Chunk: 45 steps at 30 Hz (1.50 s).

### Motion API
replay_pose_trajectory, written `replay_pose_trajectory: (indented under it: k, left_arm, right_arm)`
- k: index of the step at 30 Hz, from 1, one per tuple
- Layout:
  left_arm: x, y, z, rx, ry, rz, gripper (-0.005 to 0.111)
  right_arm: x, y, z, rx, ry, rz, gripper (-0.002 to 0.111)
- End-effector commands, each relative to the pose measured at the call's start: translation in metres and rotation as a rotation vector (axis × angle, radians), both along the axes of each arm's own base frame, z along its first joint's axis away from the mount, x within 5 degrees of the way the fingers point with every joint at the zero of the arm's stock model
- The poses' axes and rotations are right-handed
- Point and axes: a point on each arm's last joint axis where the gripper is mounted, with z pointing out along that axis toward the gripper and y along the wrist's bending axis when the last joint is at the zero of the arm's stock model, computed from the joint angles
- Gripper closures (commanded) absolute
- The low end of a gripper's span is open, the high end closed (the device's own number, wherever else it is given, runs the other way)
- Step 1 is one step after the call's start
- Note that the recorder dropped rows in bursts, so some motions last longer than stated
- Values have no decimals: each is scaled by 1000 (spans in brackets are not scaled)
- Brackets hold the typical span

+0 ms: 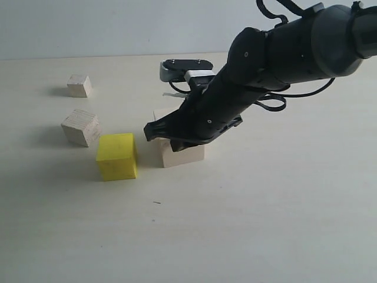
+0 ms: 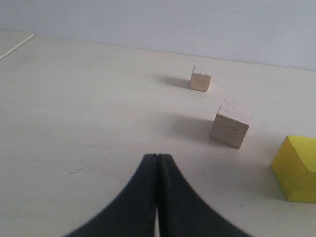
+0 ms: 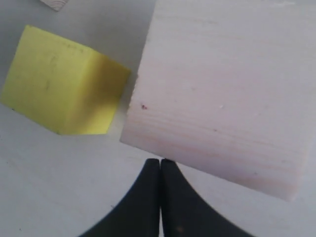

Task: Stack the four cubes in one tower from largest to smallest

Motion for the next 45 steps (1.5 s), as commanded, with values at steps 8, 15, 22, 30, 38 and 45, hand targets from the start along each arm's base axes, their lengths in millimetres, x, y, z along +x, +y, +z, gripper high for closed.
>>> replay_pose_trajectory:
  k: [8, 15, 22, 30, 38, 45]
  left_arm:
    - [0, 0, 1, -3, -16, -5, 107]
    - [0, 0, 1, -3, -16, -5, 107]
    - [0, 0, 1, -3, -16, -5, 107]
    - [0, 0, 1, -3, -16, -5, 107]
    - [0, 0, 1, -3, -16, -5, 107]
    - [0, 0, 2, 51, -18, -10, 107]
  right_arm:
    - [3, 3, 2, 22, -40, 0, 108]
    - [2, 6, 4, 64, -35, 18, 108]
    - [-11, 3, 26, 67, -22, 123, 108]
    - [-52, -40, 83, 138, -273, 45, 108]
    - [-104, -78, 131, 237, -410, 44, 108]
    - [-129, -94, 156, 298, -472, 68, 108]
